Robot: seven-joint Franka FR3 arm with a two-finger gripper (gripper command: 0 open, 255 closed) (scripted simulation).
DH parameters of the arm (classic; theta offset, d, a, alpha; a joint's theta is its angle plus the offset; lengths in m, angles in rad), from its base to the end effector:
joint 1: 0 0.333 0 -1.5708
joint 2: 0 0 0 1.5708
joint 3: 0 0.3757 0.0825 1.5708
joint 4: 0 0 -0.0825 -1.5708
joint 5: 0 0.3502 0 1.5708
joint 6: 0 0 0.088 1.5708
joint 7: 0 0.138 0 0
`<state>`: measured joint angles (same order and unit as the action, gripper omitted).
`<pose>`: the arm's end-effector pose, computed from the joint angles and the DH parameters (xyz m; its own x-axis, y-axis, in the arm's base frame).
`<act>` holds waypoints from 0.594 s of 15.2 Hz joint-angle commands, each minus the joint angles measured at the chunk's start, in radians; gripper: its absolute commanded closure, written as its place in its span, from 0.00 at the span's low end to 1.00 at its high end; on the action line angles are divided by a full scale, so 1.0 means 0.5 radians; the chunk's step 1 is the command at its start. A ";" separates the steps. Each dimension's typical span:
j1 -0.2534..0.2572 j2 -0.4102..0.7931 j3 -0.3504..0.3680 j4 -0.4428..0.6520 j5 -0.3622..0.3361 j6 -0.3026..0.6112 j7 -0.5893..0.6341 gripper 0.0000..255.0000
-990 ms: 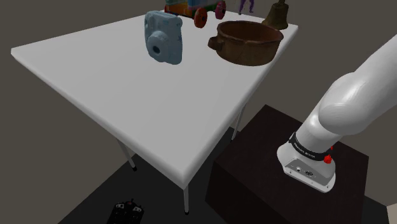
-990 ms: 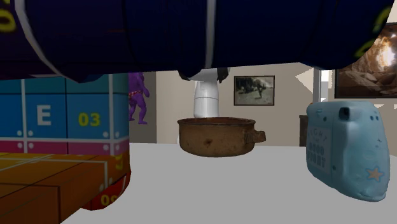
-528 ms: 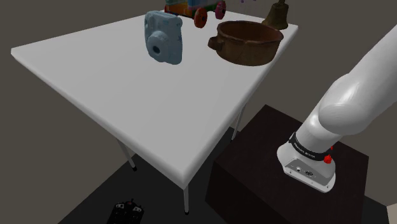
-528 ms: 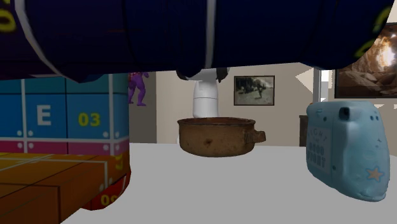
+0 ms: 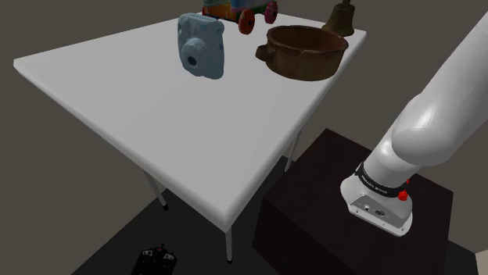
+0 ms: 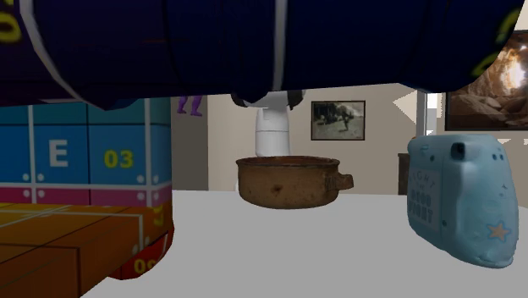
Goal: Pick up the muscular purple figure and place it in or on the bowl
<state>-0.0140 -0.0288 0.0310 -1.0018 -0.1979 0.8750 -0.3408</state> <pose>0.3875 -0.0249 0.8329 0.9646 0.2252 -0.1370 0.2424 -0.9621 0.1248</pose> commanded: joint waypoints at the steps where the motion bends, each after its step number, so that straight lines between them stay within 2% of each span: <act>1: 0.040 -0.056 0.044 -0.019 0.010 -0.051 0.083 1.00; 9: 0.213 -0.144 0.283 0.123 0.074 -0.339 0.501 1.00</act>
<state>0.0823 -0.0954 0.1572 -0.9424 -0.1677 0.7184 -0.1208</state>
